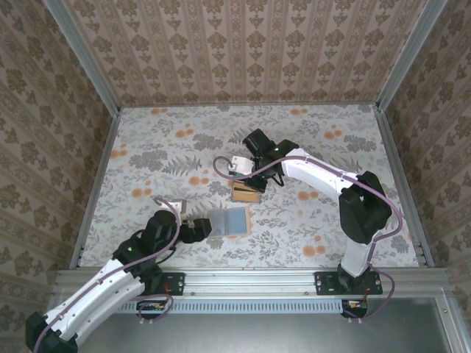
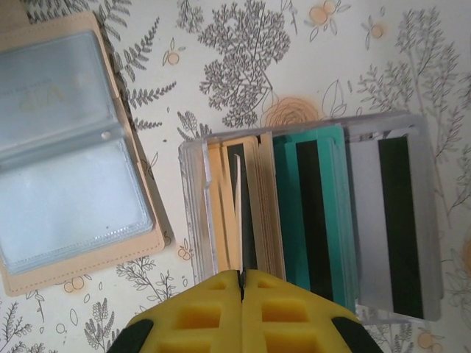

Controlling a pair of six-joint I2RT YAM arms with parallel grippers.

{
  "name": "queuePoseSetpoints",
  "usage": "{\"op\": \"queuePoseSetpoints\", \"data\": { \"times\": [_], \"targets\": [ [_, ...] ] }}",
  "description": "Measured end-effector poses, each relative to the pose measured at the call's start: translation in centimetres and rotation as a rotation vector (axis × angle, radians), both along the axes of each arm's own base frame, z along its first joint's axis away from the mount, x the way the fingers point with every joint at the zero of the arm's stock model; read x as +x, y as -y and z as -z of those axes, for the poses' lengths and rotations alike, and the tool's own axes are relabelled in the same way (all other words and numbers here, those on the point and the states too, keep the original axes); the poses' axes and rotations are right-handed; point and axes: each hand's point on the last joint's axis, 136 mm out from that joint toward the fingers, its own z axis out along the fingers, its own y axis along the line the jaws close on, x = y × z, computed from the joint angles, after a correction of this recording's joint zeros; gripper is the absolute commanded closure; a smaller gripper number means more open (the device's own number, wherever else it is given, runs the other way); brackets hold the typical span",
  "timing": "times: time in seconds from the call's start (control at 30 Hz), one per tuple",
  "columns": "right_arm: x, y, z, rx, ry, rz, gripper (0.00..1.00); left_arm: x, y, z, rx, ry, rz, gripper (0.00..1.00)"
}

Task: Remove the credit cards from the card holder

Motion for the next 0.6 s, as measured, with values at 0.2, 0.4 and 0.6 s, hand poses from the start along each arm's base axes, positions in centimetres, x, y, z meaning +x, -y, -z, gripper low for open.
{"op": "queuePoseSetpoints", "data": {
  "times": [0.2,0.4,0.6],
  "targets": [
    [-0.2,0.0,0.9,0.000,-0.034,-0.004,1.00,0.1,-0.2,0.3,0.005,-0.005,-0.010,0.00],
    [-0.2,-0.3,2.5,-0.011,-0.075,-0.010,0.86,0.2,-0.4,0.3,0.005,-0.005,-0.018,0.00],
    [-0.1,-0.4,2.6,-0.007,-0.077,-0.003,0.71,0.2,-0.4,0.3,0.003,-0.006,-0.019,0.00]
  ]
}}
